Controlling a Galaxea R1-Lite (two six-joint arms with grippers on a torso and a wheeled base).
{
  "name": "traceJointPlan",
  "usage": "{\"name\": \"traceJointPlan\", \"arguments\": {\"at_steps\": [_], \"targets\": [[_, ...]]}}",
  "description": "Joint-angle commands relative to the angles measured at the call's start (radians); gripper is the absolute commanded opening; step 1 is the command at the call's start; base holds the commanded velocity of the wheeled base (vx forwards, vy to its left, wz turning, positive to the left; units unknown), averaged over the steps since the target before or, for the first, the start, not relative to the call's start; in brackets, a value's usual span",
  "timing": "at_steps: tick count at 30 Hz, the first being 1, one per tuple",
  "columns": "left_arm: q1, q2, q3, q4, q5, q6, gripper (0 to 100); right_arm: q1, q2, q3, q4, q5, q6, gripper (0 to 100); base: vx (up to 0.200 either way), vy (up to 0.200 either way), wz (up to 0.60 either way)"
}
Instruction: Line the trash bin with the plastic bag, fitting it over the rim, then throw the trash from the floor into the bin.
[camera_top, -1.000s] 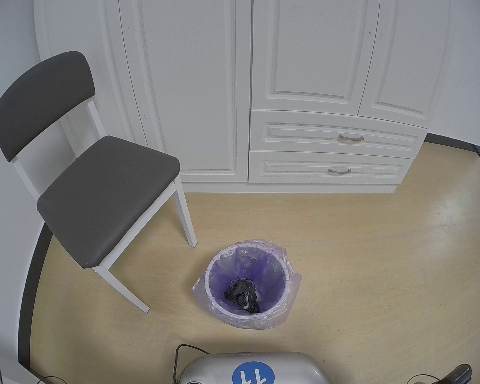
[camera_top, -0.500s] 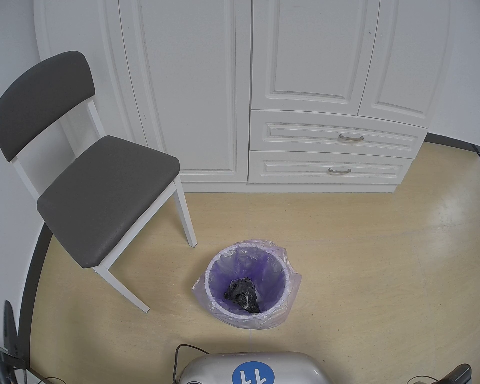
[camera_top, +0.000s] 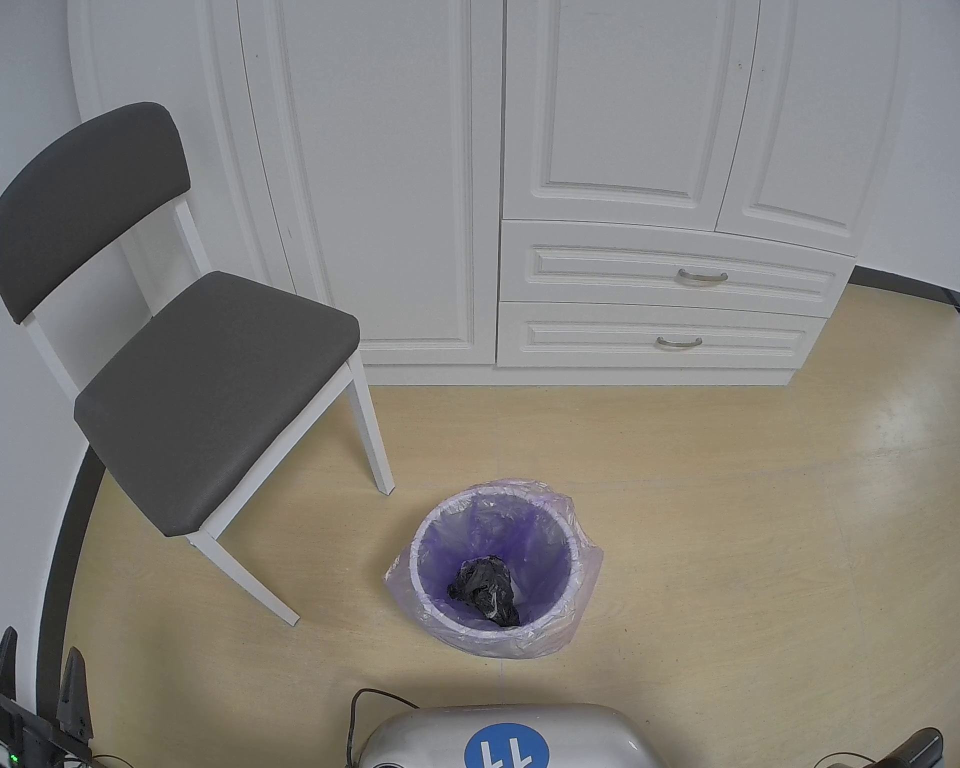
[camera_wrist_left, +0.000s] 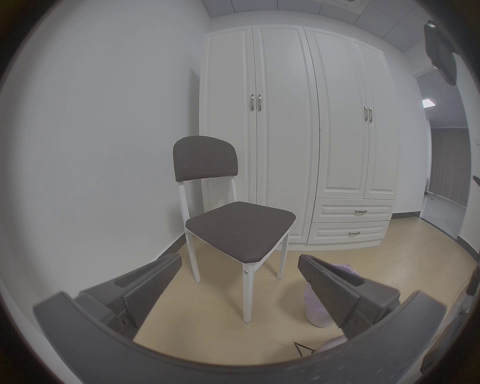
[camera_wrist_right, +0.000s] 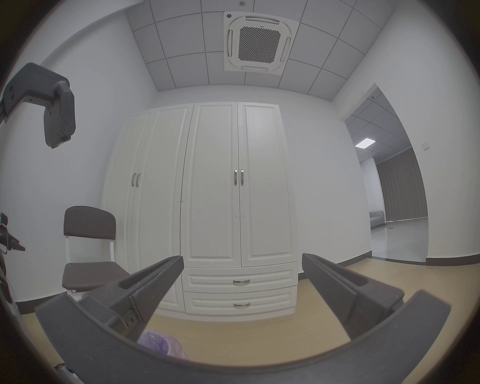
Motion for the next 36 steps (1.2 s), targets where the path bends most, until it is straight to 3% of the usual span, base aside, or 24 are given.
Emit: {"name": "traceJointPlan", "arguments": {"at_steps": [1,10,14,19,26,32,36], "targets": [[0.000,-0.013,0.018,0.001,0.000,-0.003,100,0.000,-0.013,0.020,0.032,0.006,-0.020,100,0.000,0.000,0.00],[0.000,-0.013,0.018,0.019,-0.030,0.014,100,0.000,-0.013,0.020,0.157,0.039,-0.049,100,0.000,0.000,0.00],[0.000,-0.013,0.018,0.020,-0.035,0.008,100,0.000,-0.013,0.020,0.276,0.041,-0.049,100,0.000,0.000,0.00],[0.000,-0.013,0.016,0.090,-0.156,0.025,100,0.000,-0.013,0.020,0.404,0.042,-0.039,100,0.000,0.000,0.00],[0.000,-0.013,0.018,0.070,-0.156,0.037,100,0.000,-0.013,0.020,0.478,0.038,-0.039,100,0.000,0.000,0.00],[0.000,-0.013,0.018,0.068,-0.159,0.045,100,-0.001,-0.011,0.010,0.564,0.122,-0.009,100,0.000,0.000,0.00],[0.000,-0.011,0.018,0.068,-0.159,0.040,100,0.000,-0.013,0.013,0.558,0.111,0.023,100,0.000,0.000,0.00]]}}
